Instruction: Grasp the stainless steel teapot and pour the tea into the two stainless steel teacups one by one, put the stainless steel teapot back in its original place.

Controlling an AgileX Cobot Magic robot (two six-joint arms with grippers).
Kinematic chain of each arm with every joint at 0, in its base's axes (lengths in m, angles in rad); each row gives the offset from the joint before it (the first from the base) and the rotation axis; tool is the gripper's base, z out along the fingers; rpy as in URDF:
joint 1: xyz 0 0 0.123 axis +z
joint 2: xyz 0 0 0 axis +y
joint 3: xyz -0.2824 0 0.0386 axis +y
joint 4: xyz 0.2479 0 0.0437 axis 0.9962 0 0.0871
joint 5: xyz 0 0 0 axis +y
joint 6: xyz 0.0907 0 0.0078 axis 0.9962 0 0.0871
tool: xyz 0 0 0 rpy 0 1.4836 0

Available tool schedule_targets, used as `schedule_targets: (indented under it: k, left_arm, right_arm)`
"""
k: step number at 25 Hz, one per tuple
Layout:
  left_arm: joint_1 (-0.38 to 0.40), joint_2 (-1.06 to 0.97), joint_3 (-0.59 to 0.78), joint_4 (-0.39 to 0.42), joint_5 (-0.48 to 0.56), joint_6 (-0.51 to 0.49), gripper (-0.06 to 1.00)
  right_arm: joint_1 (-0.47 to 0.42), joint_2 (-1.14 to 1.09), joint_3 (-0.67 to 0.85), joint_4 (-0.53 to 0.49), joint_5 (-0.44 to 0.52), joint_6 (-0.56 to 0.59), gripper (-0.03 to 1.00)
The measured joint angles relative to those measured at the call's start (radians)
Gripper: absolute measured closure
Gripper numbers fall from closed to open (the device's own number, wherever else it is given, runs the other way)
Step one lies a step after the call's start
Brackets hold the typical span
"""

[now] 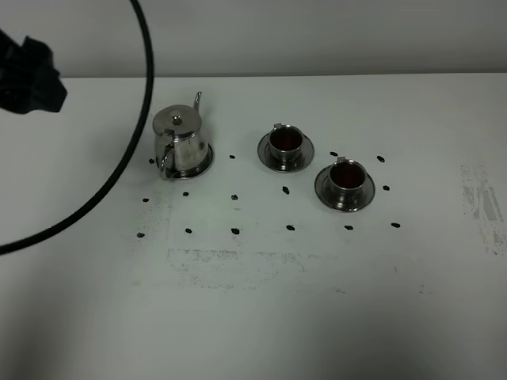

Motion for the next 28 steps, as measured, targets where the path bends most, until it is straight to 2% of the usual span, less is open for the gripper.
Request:
schedule_targets:
  k: [4,7,10,11,15,22,28]
  left_arm:
    - [0.000,-0.192,0.160,0.036,0.000,-0.084,0.23]
    - [0.000,-0.345,0.318,0.055,0.000,-0.183,0.23]
    - [0.000,-0.504,0.489,0.070,0.000,-0.256,0.23]
    - [0.002,-0.598,0.610,0.082,-0.001,-0.280,0.23]
    - [0.040,-0.765,0.808,0.086,-0.053,-0.303,0.23]
    - [0.115,-0.951,0.989,0.062,-0.073,-0.328,0.23]
    - [0.145,-1.061,1.053,0.063,-0.124,-0.328,0.23]
  right_arm:
    - [0.000,0.000,0.000,0.000,0.000,0.000,0.73]
    - [0.000,0.000,0.000,0.000,0.000,0.000,0.73]
    - [0.000,0.000,0.000,0.000,0.000,0.000,0.73]
    - [0.000,0.000,0.000,0.000,0.000,0.000,0.73]
    - [0.000,0.000,0.000,0.000,0.000,0.000,0.73]
    - [0.000,0.000,0.000,0.000,0.000,0.000,0.73]
    - [0.000,0.000,0.000,0.000,0.000,0.000,0.73]
